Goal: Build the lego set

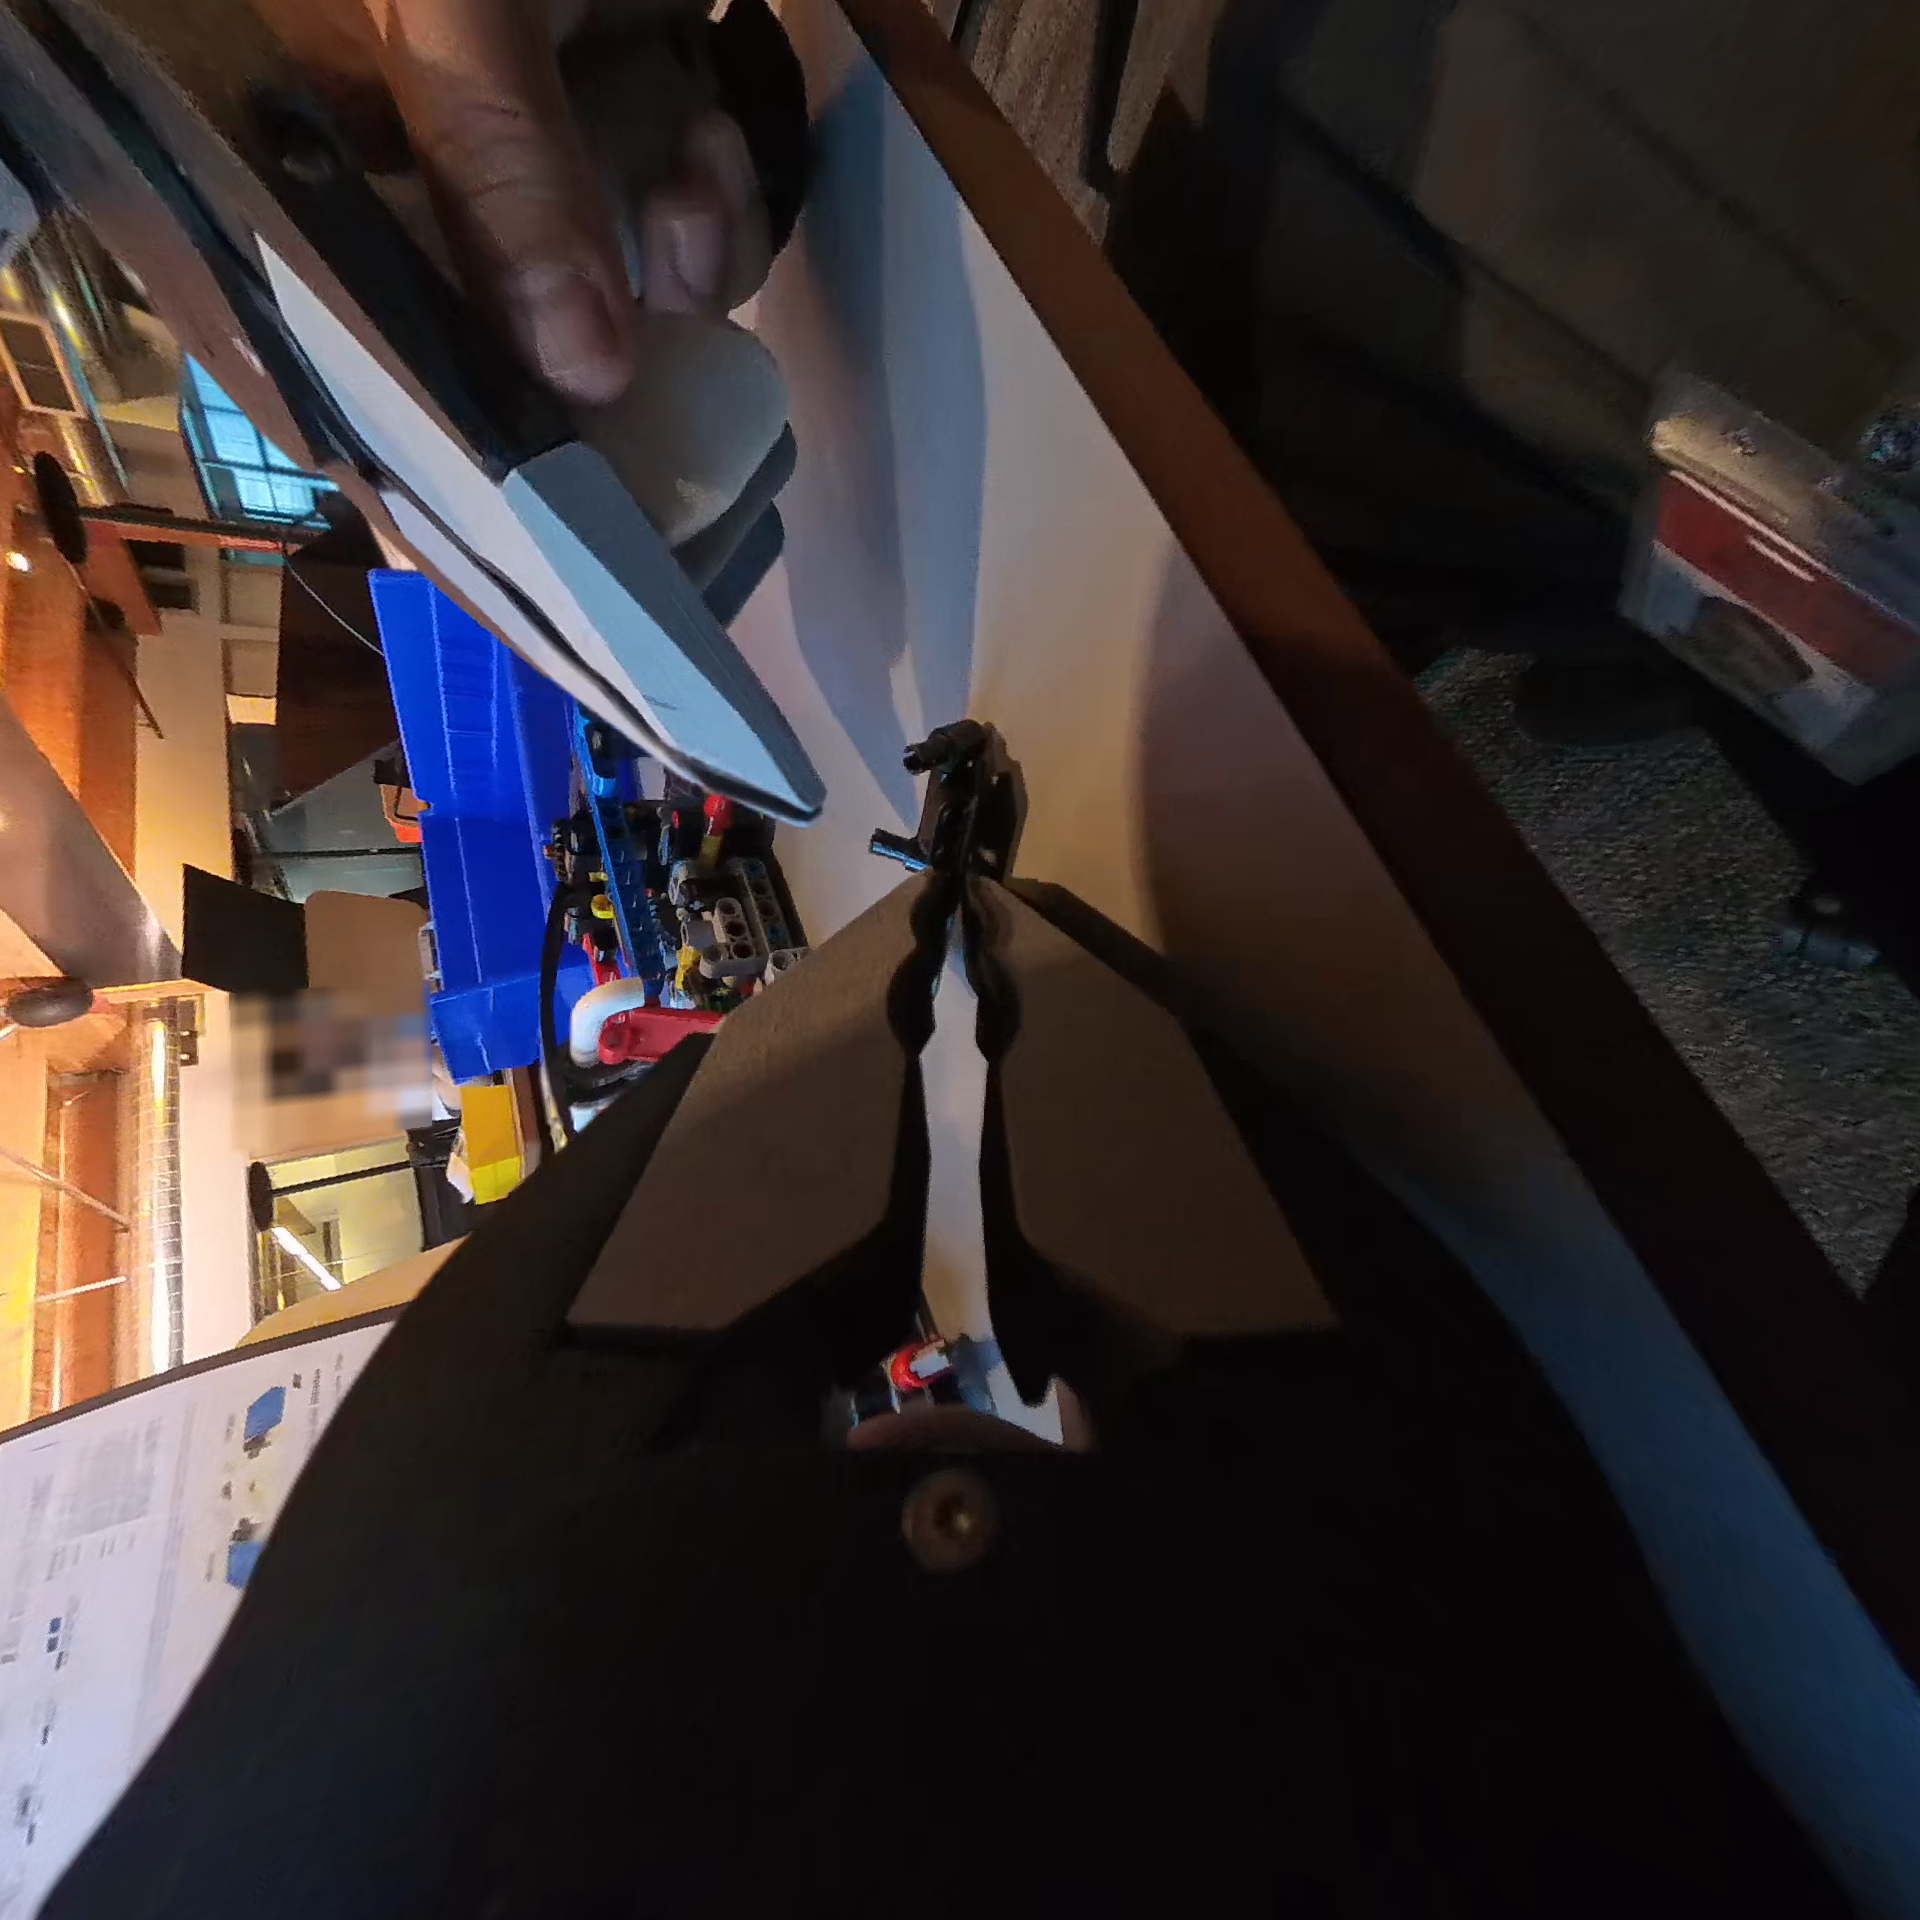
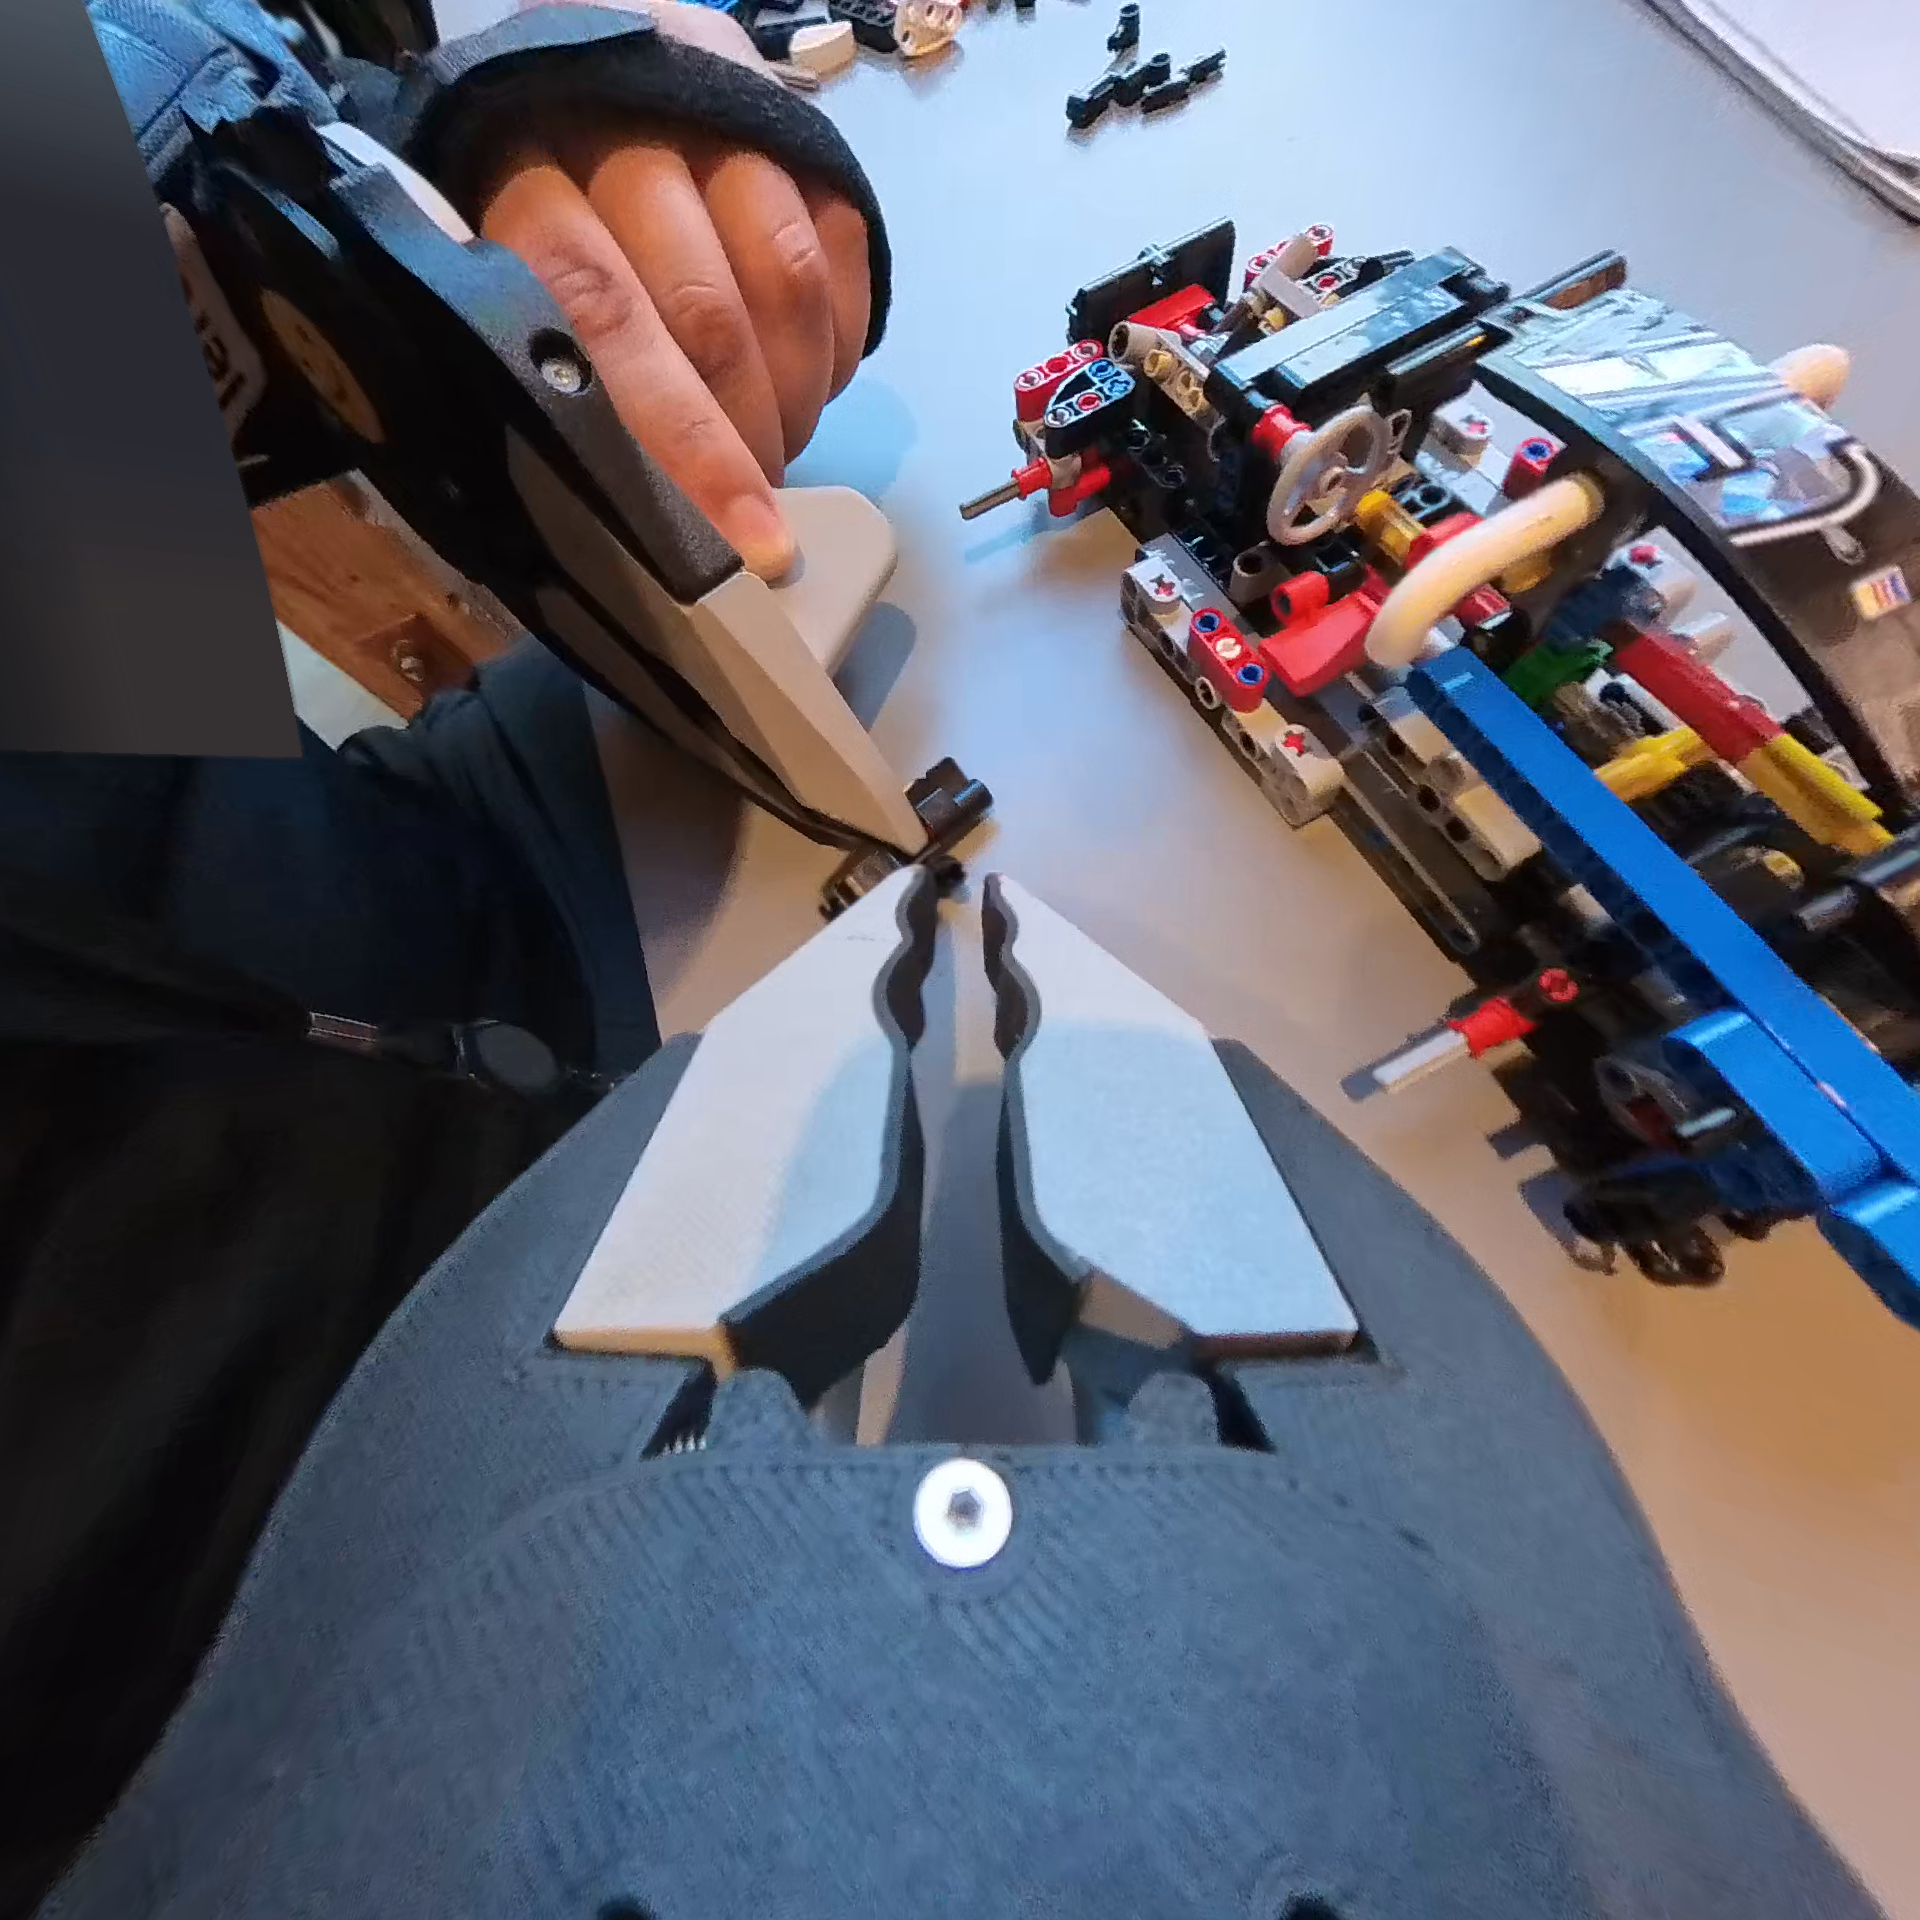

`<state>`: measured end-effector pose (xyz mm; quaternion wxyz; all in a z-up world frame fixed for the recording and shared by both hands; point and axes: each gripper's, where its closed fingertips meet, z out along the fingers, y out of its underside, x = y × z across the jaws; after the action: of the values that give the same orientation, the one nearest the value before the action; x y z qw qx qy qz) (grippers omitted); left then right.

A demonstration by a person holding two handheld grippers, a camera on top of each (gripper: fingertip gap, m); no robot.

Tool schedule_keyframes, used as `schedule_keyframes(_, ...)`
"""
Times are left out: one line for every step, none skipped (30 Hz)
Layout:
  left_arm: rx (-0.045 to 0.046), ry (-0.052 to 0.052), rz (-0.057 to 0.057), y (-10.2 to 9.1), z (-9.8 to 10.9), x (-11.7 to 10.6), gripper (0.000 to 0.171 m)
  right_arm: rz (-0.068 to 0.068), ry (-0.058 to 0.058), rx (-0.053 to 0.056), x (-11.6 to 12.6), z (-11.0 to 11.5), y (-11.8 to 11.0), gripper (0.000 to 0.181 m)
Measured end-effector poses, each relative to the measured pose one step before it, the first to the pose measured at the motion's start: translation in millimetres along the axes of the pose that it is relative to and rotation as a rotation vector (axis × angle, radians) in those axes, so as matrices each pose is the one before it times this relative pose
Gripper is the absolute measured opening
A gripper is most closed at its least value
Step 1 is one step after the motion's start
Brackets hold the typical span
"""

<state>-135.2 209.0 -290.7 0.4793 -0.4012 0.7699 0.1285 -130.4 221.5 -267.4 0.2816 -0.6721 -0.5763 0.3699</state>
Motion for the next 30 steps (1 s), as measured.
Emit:
schedule_keyframes(-0.00257, -0.0048, 0.0063, -0.16, 0.18, -0.14, 0.0, -0.0178, 0.0054, -0.0096, 0.88, 2.05, 1.0, 0.006)
schedule_keyframes(-0.00166, -0.0025, 0.0043, -0.07, 0.08, 0.0, 0.0, -0.0164, 0.0065, -0.0137, 0.81, 2.14, 1.39, 0.006)
schedule_keyframes(-0.00118, -0.0021, 0.0054, -0.08, 0.0, -0.08, 0.0, -0.0085, -0.0025, -0.0142, -0.33, 2.22, 1.2, 0.007)
schedule_keyframes(-0.00176, -0.0021, 0.005, -0.06, 0.07, 0.01, 0.0, 0.0011, -0.0083, -0.0135, -1.03, 2.16, 0.87, 0.007)
schedule_keyframes(-0.0026, -0.0024, 0.0037, -0.1, -0.04, 0.0, 0.0, 0.008, -0.0087, -0.0111, -0.83, 1.95, 0.77, 0.006)
schedule_keyframes(-0.00325, -0.0022, 0.0025, 0.03, 0.04, -0.09, 0.0, 0.0106, -0.0124, -0.0072, -1.53, 1.46, 0.38, 0.005)
schedule_keyframes(-0.00426, -0.0015, 0.0022, 0.02, 0.1, -0.02, 0.0, 0.0138, -0.0061, -0.0043, -0.56, 0.89, 0.26, 0.004)
schedule_keyframes(-0.00461, -0.0012, 0.002, 0.06, 0.07, 0.03, 0.0, 0.0189, 0.0062, -0.0044, 1.41, 0.44, 0.48, 0.004)
schedule_keyframes(-0.00608, -0.0014, 0.0023, 0.18, 0.15, -0.1, 0.0, 0.0274, 0.0075, -0.0071, 1.89, 0.03, 0.9, 0.003)
schedule_keyframes(-0.01079, -0.0026, 0.0044, 0.56, 0.32, -0.32, 0.0, 0.0369, -0.0006, -0.0033, 0.95, -0.33, 0.16, 0.003)
schedule_keyframes(-0.01355, -0.0033, 0.0064, 0.75, 0.44, -0.38, 0.0, 0.0407, -0.001, 0.0021, 0.9, -0.55, -0.72, 0.003)
schedule_keyframes(-0.01002, -0.0012, 0.0054, 0.21, 0.41, -0.21, 0.0, 0.0348, -0.0011, 0.0034, 0.55, -0.34, -0.75, 0.004)
schedule_keyframes(-0.00734, 0.0006, 0.0002, 0.19, 0.36, -0.09, 0.0, 0.0241, -0.0008, 0.0036, 0.16, 0.13, -0.66, 0.004)
schedule_keyframes(-0.00403, 0.002, -0.0027, 0.1, 0.23, -0.11, 0.0, 0.0125, -0.0025, 0.0036, -0.68, 0.7, -0.58, 0.003)
schedule_keyframes(-0.00076, 0.0016, -0.0032, 0.09, 0.06, -0.09, 0.0, 0.0066, -0.0016, 0.002, -0.73, 0.78, -0.26, 0.001)
schedule_keyframes(0.00078, 0.0007, -0.0021, 0.07, 0.03, 0.01, 0.0, 0.0062, 0.0026, -0.0004, -0.21, 0.57, -0.13, 0.001)
schedule_keyframes(-0.00183, 0.0004, -0.0003, 0.1, -0.01, 0.03, 0.0, 0.0041, 0.0035, 0.0007, 0.04, 0.37, -0.3, 0.001)
schedule_keyframes(-0.00421, 0.0, 0.0007, 0.08, 0.09, 0.04, 0.0, 0.0066, 0.003, 0.0001, 0.24, 0.35, -0.17, 0.001)
schedule_keyframes(-0.00541, 0.0007, -0.0002, 0.15, -0.04, 0.0, 0.0, 0.0103, 0.0008, 0.0001, 0.05, 0.32, -0.32, 0.001)
schedule_keyframes(-0.00491, 0.0, 0.0011, 0.04, 0.03, 0.02, 0.0, 0.0092, 0.0015, -0.0008, 0.04, 0.41, -0.11, 0.001)
schedule_keyframes(-0.00318, -0.0004, -0.0013, 0.13, 0.0, -0.06, 0.0, 0.0073, 0.0032, -0.0019, 0.13, 0.16, -0.09, 0.001)
schedule_keyframes(-0.0023, 0.0007, -0.0044, 0.1, 0.05, -0.04, 0.0, 0.0062, 0.0049, -0.0021, 0.13, 0.1, -0.02, 0.001)
schedule_keyframes(-0.00331, 0.0013, -0.003, 0.18, -0.04, 0.08, 0.0, 0.0063, 0.005, -0.0014, 0.04, 0.16, -0.08, 0.001)
schedule_keyframes(-0.005, 0.0003, 0.0019, -0.02, -0.05, 0.05, 0.0, 0.0037, 0.0047, 0.0001, -0.06, 0.2, -0.1, 0.001)
schedule_keyframes(-0.00706, 0.0002, 0.0028, 0.11, 0.13, 0.03, 0.0, 0.0019, 0.0046, 0.0032, -0.03, 0.34, -0.43, 0.001)
schedule_keyframes(-0.00533, 0.0014, 0.0004, -0.03, 0.06, 0.01, 0.0, 0.0046, 0.0021, 0.0051, 0.07, 0.41, -0.52, 0.0)
schedule_keyframes(-0.00228, 0.0023, -0.0016, -0.05, 0.03, 0.02, 0.0, 0.004, -0.0018, 0.0029, -0.06, 0.38, -0.37, 0.0)
schedule_keyframes(0.00086, 0.0013, 0.0012, -0.18, -0.01, 0.15, 0.0, 0.0002, -0.0032, 0.0002, -0.2, 0.22, -0.2, 0.0)
schedule_keyframes(-0.00005, -0.0005, 0.0034, -0.02, 0.08, -0.01, 0.0, -0.0005, -0.0048, -0.003, -0.24, 0.14, 0.04, 0.0)
schedule_keyframes(-0.00136, -0.0001, 0.0012, -0.02, 0.0, -0.02, 0.0, 0.0018, -0.0059, -0.004, -0.13, 0.12, -0.09, 0.0)
